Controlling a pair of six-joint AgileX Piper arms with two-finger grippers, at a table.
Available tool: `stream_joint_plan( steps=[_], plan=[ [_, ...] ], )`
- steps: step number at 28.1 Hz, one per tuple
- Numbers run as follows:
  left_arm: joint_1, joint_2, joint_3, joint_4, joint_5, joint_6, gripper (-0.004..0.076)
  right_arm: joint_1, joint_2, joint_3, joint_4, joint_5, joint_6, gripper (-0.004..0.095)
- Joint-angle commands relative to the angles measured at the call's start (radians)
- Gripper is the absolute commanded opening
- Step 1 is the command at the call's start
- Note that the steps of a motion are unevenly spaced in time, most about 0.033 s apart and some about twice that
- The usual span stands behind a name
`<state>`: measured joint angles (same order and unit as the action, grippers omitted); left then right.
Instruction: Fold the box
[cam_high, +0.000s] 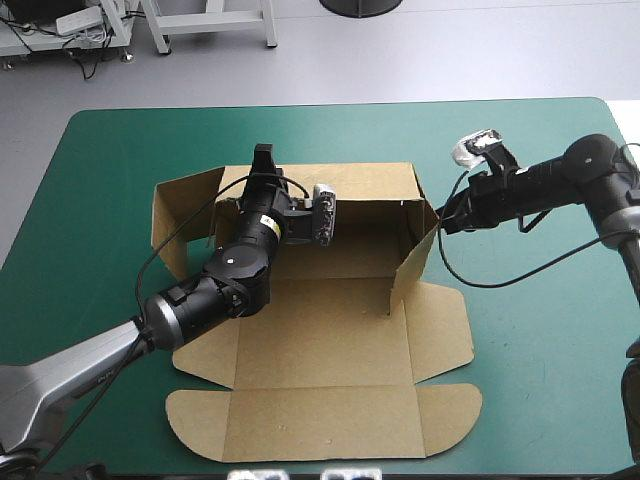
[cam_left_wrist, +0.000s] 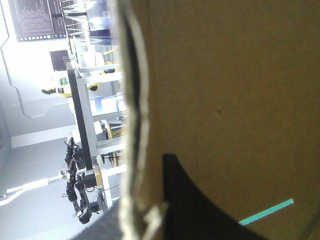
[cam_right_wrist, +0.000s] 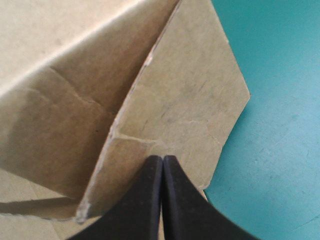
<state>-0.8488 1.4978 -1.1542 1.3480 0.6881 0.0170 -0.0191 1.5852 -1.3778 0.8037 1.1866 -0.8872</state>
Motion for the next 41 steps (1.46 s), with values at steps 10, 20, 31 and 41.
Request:
stream_joint_plan(
  steps=[10, 20, 31, 41],
  plan=[
    [0.001, -0.043, -0.026, 0.004, -0.014, 0.096, -0.0006, 0.019, -0.238, 0.438, 0.355, -0.382, -0.644, -0.0018],
    [0.001, -0.043, -0.026, -0.053, -0.030, 0.107, -0.0006, 0.019, -0.323, 0.583, 0.523, -0.441, -0.942, -0.0018],
    [0.001, -0.043, -0.024, -0.104, -0.035, 0.138, -0.0006, 0.019, -0.325, 0.581, 0.536, -0.443, -0.859, 0.0636],
    [0.001, -0.037, -0.024, -0.104, -0.040, 0.138, -0.0006, 0.128, -0.325, 0.581, 0.451, -0.454, -0.761, 0.0811]
  ],
)
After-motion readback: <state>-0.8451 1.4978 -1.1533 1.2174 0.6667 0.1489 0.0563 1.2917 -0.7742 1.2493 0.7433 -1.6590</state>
